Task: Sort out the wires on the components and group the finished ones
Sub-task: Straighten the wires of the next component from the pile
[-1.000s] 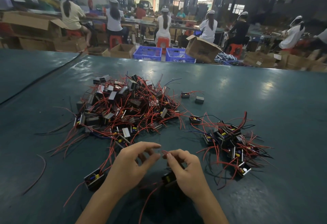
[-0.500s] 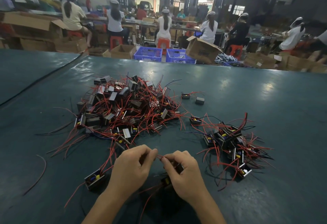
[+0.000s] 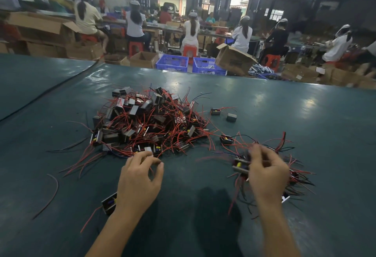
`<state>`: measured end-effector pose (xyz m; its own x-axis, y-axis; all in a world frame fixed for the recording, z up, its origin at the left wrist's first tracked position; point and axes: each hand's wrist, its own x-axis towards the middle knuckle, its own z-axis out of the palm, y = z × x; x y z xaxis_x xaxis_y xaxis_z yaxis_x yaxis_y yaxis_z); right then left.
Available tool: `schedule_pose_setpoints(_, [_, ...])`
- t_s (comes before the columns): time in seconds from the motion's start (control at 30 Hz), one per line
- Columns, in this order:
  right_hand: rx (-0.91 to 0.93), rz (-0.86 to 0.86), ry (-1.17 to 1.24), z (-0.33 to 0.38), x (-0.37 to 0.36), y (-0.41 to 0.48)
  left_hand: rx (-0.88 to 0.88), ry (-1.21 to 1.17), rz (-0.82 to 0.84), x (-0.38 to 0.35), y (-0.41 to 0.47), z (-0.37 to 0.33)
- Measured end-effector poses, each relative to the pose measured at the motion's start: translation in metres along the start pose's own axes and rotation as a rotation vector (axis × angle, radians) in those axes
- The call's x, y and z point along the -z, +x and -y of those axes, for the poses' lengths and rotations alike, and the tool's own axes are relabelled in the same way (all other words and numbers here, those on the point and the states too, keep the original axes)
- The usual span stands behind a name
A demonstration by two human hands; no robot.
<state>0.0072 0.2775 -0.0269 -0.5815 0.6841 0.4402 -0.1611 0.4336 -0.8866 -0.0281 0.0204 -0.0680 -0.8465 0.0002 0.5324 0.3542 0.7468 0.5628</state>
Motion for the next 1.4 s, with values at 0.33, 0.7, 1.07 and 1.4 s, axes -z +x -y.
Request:
schedule_pose_setpoints(0.33, [-0.061, -0.021, 0.038, 0.024, -0.008, 0.003, 0.269, 0.285, 0.244, -0.001, 0.003, 0.017])
schedule_pose_setpoints(0.7, [-0.191, 0.488, 0.16, 0.0, -0.057, -0.09, -0.152, -0.258, 0.081, -0.002, -0.003, -0.003])
schedule_pose_setpoints(1.07, [-0.483, 0.379, 0.445, 0.008, -0.051, -0.091, -0.326, -0.313, 0.014, -0.011, -0.013, -0.016])
schedule_pose_setpoints(1.4, [-0.842, 0.292, 0.783, 0.009, -0.04, -0.076, 0.303, 0.36, 0.32, -0.002, -0.001, 0.014])
